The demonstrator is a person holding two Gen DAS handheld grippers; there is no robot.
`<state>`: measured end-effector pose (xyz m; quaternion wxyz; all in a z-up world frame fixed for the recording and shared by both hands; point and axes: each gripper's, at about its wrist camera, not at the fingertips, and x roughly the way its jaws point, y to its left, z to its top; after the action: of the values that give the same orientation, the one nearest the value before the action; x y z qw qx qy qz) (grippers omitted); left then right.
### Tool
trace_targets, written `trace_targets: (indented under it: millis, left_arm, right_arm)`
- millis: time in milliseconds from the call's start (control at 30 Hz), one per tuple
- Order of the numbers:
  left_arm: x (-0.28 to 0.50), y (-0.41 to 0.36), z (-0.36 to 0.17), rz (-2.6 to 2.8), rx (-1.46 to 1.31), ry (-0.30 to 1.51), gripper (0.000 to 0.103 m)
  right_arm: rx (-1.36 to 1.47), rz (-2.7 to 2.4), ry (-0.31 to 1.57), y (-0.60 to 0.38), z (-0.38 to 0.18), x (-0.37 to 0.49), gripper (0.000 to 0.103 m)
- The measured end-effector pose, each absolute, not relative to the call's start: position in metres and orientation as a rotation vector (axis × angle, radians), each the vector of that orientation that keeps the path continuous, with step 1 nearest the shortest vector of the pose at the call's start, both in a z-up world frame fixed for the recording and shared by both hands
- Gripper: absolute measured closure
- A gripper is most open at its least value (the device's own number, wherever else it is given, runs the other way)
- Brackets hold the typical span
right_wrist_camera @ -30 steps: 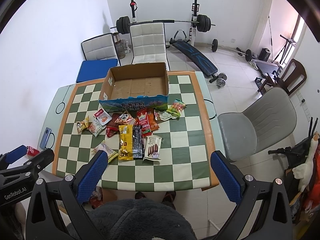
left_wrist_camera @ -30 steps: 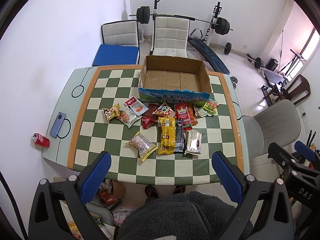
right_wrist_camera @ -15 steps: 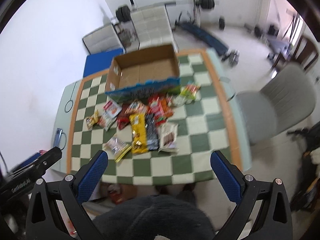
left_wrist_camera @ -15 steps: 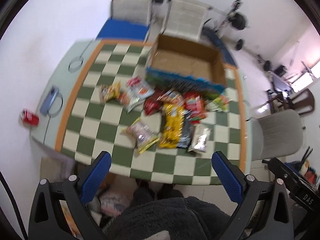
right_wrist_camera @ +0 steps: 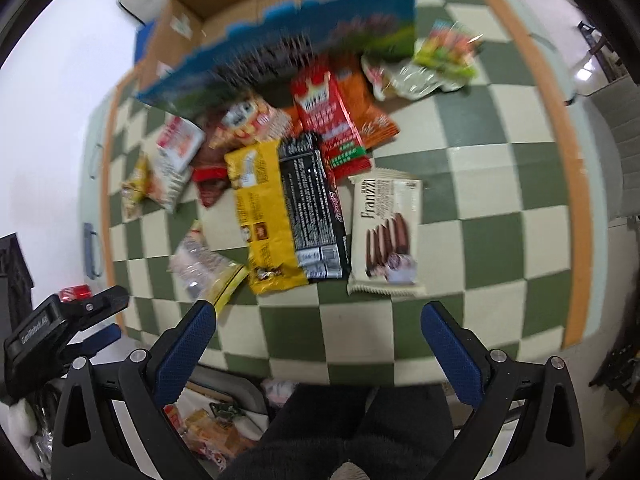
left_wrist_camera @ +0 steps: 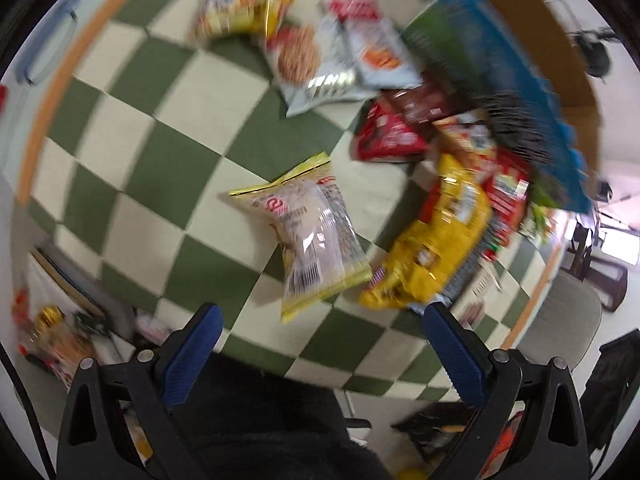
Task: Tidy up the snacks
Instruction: 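Grasp the clear cookie bag with left gripper while right grasps yellow-black bag, then carry both held bags over the cardboard box and lower them inside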
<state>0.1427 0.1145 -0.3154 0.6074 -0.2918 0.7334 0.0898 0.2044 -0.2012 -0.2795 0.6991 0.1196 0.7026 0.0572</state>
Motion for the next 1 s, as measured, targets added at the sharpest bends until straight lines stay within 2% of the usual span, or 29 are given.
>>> trace_targets:
  millis: [167, 267, 333, 367, 467, 700, 933, 1000]
  left_arm:
    - [0.158, 0.118, -0.379, 0.247, -0.793, 1.778, 0.002]
    - [0.163, 0.119, -0.395, 0.263, -0.835, 1.791, 0.002]
    - [0.166, 0.116, -0.404, 0.267, -0.808, 1.810, 0.018]
    - [0.167, 0.115, -0.407, 0.267, -0.780, 1.825, 0.037]
    - [0.167, 0.111, -0.406, 0.240, -0.672, 1.839, 0.043]
    - [0.163, 0.094, -0.396, 0.214, -0.201, 1.798, 0.045]
    - [0.157, 0.087, -0.394, 0.185, -0.156, 1.768, 0.055]
    - [0.159, 0.088, -0.387, 0.174, -0.147, 1.760, 0.057]
  right_arm:
    - [0.245, 0.128, 1.629, -0.180, -0.331, 0.238, 0.000]
    - [0.231, 0.122, 1.655, -0.168, -0.351, 0.250, 0.000]
    - [0.221, 0.112, 1.665, -0.162, -0.362, 0.258, 0.000]
    - [0.215, 0.110, 1.672, -0.159, -0.366, 0.260, 0.000]
    - [0.202, 0.112, 1.693, -0.150, -0.376, 0.267, 0.000]
    - [0.139, 0.094, 1.733, -0.126, -0.403, 0.279, 0.000]
    - [0.077, 0.027, 1.779, -0.110, -0.422, 0.284, 0.000]
    - [0.061, 0.018, 1.777, -0.106, -0.424, 0.284, 0.003]
